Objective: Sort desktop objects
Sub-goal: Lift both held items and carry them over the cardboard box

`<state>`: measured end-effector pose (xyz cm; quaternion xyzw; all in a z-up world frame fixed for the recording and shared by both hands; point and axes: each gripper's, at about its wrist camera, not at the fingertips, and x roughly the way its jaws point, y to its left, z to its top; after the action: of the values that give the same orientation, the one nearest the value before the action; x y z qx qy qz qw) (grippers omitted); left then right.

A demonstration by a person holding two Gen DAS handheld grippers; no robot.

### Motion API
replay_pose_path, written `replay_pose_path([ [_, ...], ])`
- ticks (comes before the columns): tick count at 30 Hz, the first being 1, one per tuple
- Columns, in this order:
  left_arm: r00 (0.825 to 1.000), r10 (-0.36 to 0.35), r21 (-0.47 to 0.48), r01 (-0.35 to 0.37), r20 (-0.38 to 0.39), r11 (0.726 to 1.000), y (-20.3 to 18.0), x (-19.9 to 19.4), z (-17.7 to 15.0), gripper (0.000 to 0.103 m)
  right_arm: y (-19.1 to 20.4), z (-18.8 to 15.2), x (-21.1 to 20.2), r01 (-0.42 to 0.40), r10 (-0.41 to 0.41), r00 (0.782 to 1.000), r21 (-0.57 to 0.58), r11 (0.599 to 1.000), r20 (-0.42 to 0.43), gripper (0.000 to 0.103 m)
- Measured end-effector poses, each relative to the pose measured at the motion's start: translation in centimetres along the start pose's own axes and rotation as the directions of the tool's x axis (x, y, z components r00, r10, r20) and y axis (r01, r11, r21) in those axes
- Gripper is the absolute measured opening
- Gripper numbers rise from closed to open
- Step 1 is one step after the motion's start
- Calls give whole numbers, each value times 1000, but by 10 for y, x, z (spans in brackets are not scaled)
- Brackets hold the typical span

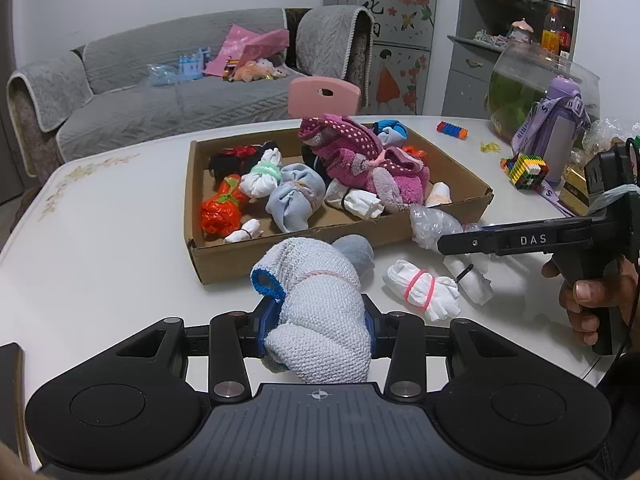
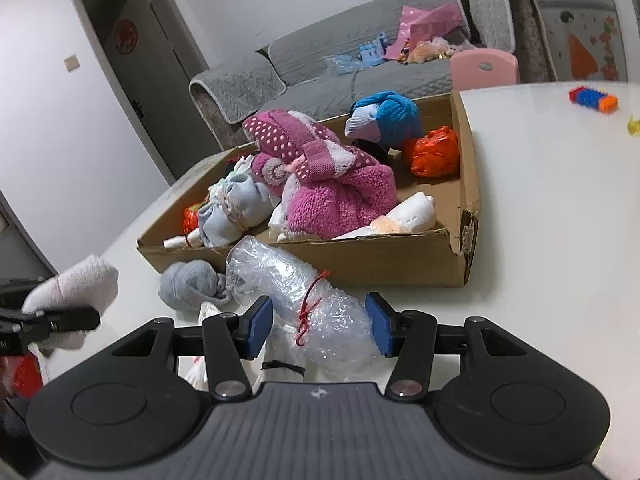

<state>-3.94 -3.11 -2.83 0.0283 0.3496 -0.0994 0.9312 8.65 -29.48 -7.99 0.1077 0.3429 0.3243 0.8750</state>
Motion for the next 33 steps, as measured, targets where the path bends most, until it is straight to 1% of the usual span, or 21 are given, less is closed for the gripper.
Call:
replay_pose_path([
  [3,1000,-4,-3,4,0,1000,0,-1,0,48,-1,0,0,-6,6,1000,26,1000,6,49],
  [7,1000,-6,1,6,3,1000,-2,-4,-1,48,-6,-2,-4,-41,40,999,80,996,19,46],
  [11,1000,-9,13,9,8,1000,-3,-7,1,48,-8,-2,-16,-71,64,996,124,990,63,45],
  [15,1000,-8,22,7,17,1000,0,-10,5,48,-11,-1,-33,-96,81,991,142,985,107,45],
  [20,1000,-1,26,0,25,1000,6,-12,11,48,-19,4,-44,-88,67,989,153,984,135,45],
  [26,999,24,49,-26,45,998,15,-17,27,48,-33,25,-64,-88,55,979,167,982,195,45],
  [33,995,48,70,-53,83,996,21,-23,55,48,-38,58,-86,-72,38,966,128,989,254,45],
])
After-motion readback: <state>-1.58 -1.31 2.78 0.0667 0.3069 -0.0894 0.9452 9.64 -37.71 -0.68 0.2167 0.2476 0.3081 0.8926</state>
